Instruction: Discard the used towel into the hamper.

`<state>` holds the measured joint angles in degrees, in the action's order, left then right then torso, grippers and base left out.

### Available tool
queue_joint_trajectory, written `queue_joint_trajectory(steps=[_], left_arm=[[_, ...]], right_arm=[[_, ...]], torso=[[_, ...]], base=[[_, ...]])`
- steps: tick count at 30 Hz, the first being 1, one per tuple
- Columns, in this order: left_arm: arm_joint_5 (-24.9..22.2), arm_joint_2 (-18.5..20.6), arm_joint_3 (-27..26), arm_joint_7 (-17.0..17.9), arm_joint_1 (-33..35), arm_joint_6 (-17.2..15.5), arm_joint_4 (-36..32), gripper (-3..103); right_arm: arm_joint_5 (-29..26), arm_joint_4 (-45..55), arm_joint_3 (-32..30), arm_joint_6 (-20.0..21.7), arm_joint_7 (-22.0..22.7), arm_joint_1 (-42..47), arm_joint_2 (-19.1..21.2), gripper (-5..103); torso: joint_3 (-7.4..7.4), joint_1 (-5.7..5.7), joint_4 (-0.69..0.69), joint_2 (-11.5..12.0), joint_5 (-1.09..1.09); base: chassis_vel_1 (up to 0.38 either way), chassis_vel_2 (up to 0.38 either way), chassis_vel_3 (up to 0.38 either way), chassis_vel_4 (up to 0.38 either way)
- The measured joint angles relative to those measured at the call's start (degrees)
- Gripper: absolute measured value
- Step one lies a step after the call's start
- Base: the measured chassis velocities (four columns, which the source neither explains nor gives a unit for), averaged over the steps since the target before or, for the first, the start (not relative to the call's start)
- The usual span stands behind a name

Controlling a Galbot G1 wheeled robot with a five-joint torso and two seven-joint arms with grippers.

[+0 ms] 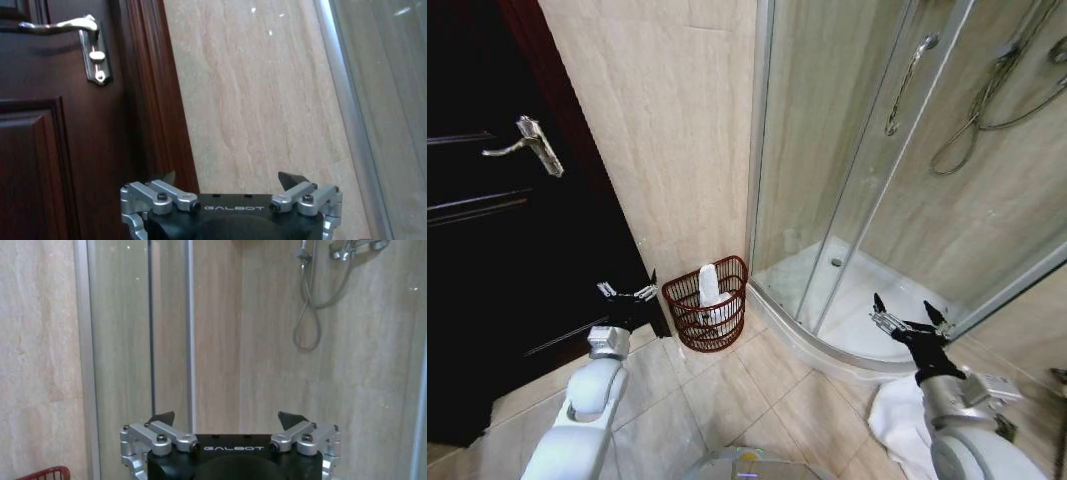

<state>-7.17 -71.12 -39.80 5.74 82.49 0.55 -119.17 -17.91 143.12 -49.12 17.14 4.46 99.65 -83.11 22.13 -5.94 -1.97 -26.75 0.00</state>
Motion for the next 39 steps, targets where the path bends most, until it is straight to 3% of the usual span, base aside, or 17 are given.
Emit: queue_joint_trajectory(steps=[39], left_arm=[[2.05, 0.08, 0.31, 0.09, 3.47, 4.54, 0.85, 100]], right_arm=[[0.64, -0.81, -0.51, -2.89, 0.46, 1.36, -0.86, 100]], torso=[[0.00, 0.01, -0.01, 0.00, -0.01]], base=[[-0.078, -0.199, 0.079, 0.201]])
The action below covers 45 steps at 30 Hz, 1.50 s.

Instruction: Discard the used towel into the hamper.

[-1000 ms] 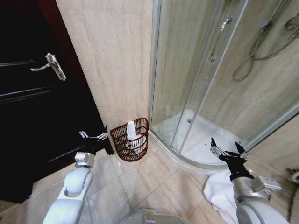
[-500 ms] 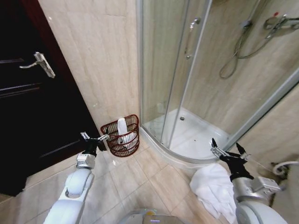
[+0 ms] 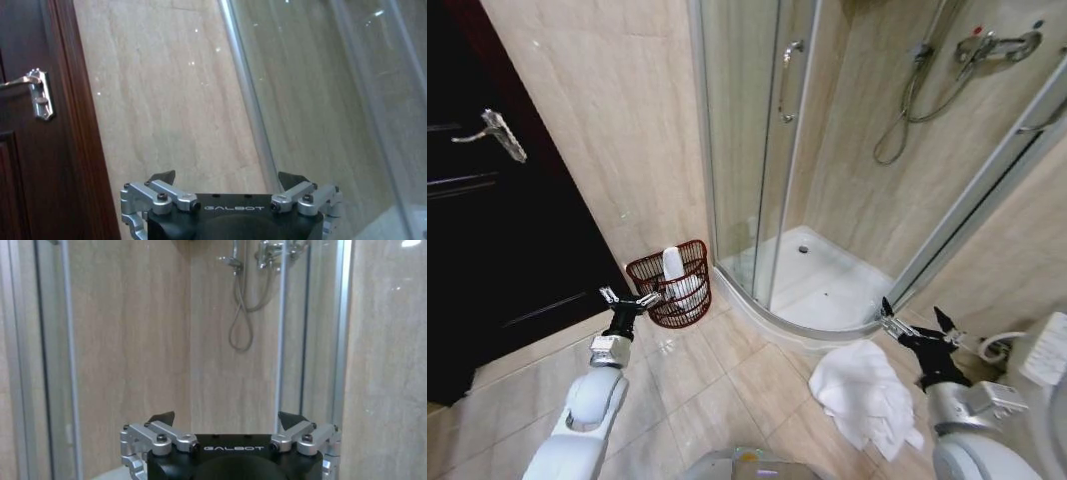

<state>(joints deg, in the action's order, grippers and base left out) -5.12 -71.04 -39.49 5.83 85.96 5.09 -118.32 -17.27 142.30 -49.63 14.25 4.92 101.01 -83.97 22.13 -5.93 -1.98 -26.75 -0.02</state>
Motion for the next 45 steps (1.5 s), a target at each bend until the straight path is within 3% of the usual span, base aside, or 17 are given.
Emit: queue_joint_trajectory(steps=[17, 38, 45], left_arm=[[1.62, -0.35, 1.87, 0.39, -0.85, -0.83, -0.19, 100], [2.07, -0.80, 1.78, 0.95, -0.85, -0.16, 0.34, 100], [0.59, -0.78, 1.86, 1.41, -1.17, -1.91, -0.59, 100]], right_arm=[[-0.70, -0.23, -0.12, -1.34, -0.24, -1.19, -0.04, 100], [-0.64, 0.52, 0.26, -1.03, -0.32, -1.39, -0.27, 100], [-0.72, 0.62, 0.25, -1.04, -0.32, -1.80, -0.27, 100]], torso=[[0.00, 0.00, 0.01, 0.00, 0.03], [0.00, -0.01, 0.02, 0.00, 0.01], [0.13, -0.13, 0.01, -0.25, 0.01]], base=[[-0.076, -0.168, 0.087, 0.136], [-0.001, -0.004, -0.010, -0.006], [0.000, 0.000, 0.000, 0.000]])
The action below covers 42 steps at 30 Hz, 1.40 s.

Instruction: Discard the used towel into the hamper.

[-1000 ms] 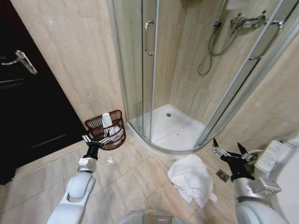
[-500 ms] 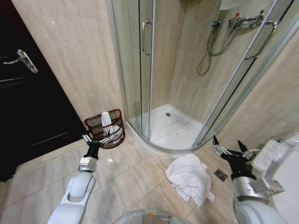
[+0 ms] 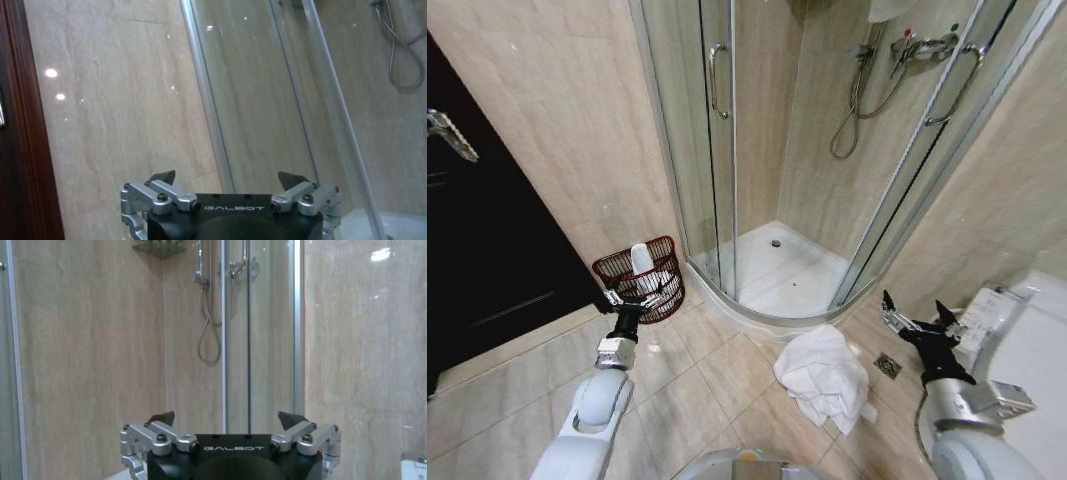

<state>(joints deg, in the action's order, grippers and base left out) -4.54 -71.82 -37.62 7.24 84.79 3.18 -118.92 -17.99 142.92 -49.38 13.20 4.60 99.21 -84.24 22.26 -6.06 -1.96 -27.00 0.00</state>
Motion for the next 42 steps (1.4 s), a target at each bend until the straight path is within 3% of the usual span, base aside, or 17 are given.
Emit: queue_joint_trajectory(steps=[42], left_arm=[[-2.21, 1.00, 1.24, 0.15, -1.45, -2.46, -0.66, 100]], right_arm=[[0.39, -0.06, 0.26, 0.92, -0.23, -2.02, -0.13, 100]], torso=[[5.91, -4.21, 0.00, -10.14, 0.00]], base=[[0.000, 0.000, 0.000, 0.000]])
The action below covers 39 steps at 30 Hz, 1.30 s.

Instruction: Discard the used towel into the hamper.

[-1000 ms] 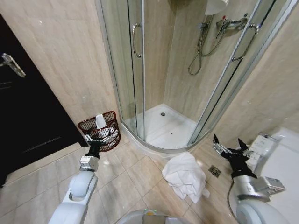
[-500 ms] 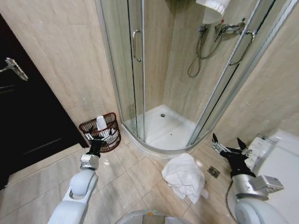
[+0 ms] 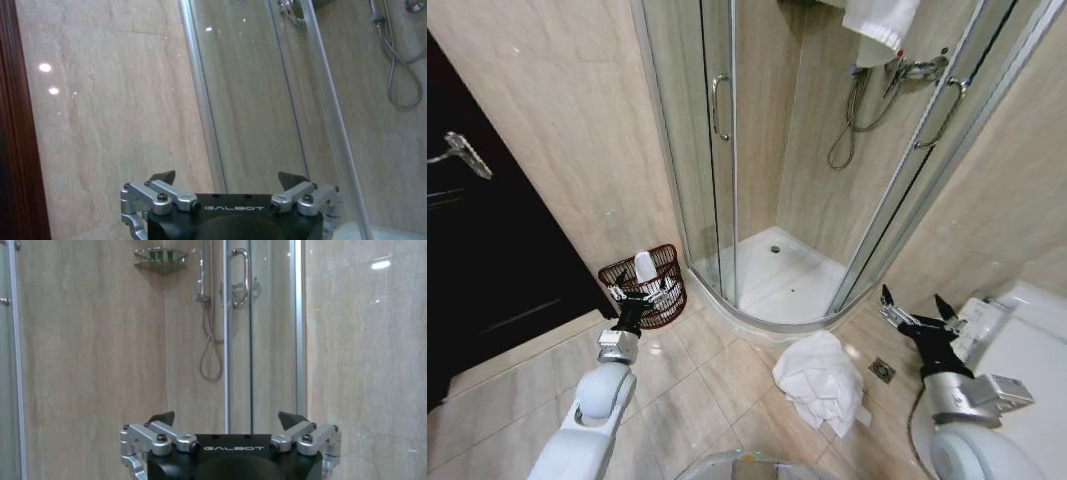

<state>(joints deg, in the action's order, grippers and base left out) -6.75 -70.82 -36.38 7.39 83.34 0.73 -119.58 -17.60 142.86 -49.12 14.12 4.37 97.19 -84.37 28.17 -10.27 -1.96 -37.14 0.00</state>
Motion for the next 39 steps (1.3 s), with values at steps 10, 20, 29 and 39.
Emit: queue_joint_trajectory(steps=[10, 20, 29, 39], left_arm=[[-0.20, -0.01, -0.60, -0.02, 0.08, 0.04, -0.36, 100], [-1.17, -0.80, -0.57, -0.05, 0.66, -0.64, -2.08, 100], [-2.04, -1.02, -2.23, -0.96, 1.94, -2.27, -4.71, 100], [-2.07, -1.54, -3.52, -1.47, 3.37, -2.10, -5.54, 100]], right_arm=[[-0.17, 0.30, -0.29, 0.08, -0.02, -0.04, 0.22, 100], [-1.61, 0.34, -0.87, 1.15, 0.69, -0.23, 1.17, 100], [-5.32, 0.39, -1.50, 3.16, 2.26, -1.21, 3.82, 100], [-9.23, 0.40, -3.05, 5.35, 5.93, -5.74, 11.49, 100]], torso=[[1.60, -1.19, 0.00, -2.79, 0.00], [3.08, -2.28, 0.00, -5.36, 0.00], [4.38, -3.22, 0.00, -7.59, 0.00], [5.81, -4.36, 0.01, -10.18, 0.02]], base=[[0.000, 0.000, 0.000, 0.000], [0.000, 0.000, 0.000, 0.000], [0.000, 0.000, 0.000, 0.000], [0.000, 0.000, 0.000, 0.000]])
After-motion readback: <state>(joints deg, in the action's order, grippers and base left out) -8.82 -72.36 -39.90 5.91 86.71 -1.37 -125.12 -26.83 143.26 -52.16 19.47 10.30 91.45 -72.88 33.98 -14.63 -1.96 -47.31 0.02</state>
